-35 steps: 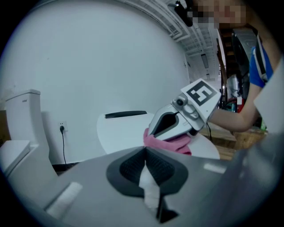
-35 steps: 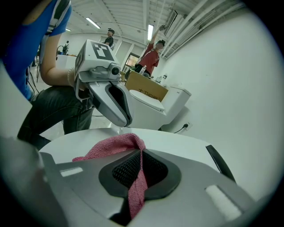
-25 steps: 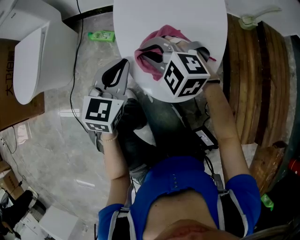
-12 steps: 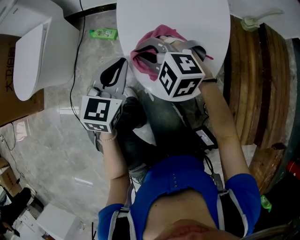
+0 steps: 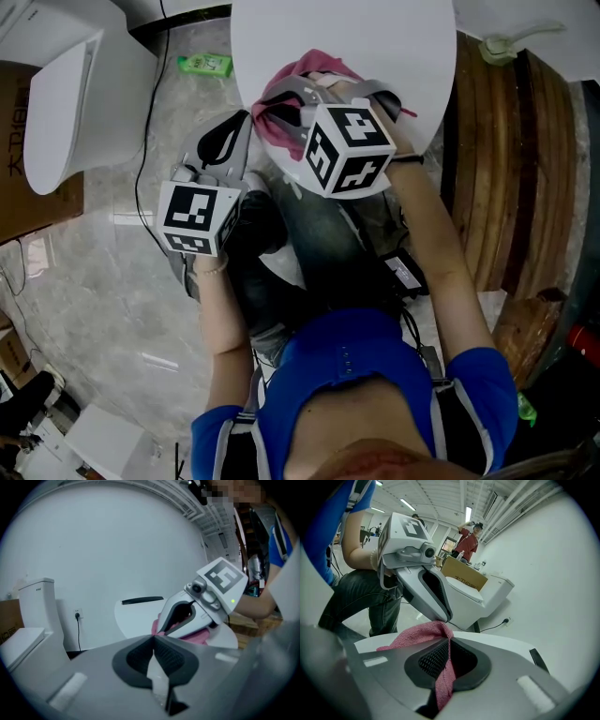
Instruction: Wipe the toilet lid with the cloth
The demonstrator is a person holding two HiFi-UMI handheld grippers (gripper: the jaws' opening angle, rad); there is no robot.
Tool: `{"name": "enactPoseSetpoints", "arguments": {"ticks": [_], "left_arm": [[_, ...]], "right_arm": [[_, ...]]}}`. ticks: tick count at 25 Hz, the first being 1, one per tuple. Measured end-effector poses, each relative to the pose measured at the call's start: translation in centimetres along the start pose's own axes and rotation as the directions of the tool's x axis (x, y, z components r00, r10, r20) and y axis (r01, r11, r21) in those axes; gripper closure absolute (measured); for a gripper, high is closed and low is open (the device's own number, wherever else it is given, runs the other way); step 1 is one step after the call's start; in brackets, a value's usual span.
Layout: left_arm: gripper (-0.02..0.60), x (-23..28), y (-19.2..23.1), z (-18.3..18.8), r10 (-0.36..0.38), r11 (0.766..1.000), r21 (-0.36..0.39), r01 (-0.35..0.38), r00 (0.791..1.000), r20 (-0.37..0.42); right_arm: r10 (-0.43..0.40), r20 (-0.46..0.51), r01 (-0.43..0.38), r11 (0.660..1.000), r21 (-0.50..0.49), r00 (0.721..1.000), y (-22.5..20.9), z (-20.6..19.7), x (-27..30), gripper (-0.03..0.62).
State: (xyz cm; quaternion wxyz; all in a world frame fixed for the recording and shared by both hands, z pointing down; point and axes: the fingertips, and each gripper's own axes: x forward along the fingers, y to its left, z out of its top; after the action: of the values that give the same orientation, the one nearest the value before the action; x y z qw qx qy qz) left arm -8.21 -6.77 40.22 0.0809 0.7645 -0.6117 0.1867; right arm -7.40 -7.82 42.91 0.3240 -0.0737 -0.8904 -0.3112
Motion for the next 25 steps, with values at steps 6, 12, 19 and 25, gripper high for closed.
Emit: {"name": "enactPoseSetpoints", "arguments": {"ticks": [6,12,19,25], "left_arm": [[0.578,-0.1,0.1,0.0,0.01,1.0,0.0,-0.01,1.0,-0.004],[0.578,-0.3,0.6,0.3,0.033,0.999,-0.015,-0.033,0.999,0.011],[0.578,-1.2,1.7,0.5,0.086,0.995,-0.048,-0.084,0.995,0.041],[0.578,-1.2,1.4,1.0,0.078,0.996,-0.043,-0.075,0.995,0.064]], "right_arm": [[0.011,0.003,-0.011,1.0,-0.013,1.0,0.8,0.5,0.1,0.586],[0.018,0.006,-0.018,1.0,-0.017,1.0,1.0,0.8,0.1,0.586],[0.019,0.001,-0.019,0.999,-0.028,1.0,1.2,0.8,0.2,0.586],[0.023,0.005,-0.022,0.999,-0.048,1.0,1.4,1.2,0.5,0.586]]}}
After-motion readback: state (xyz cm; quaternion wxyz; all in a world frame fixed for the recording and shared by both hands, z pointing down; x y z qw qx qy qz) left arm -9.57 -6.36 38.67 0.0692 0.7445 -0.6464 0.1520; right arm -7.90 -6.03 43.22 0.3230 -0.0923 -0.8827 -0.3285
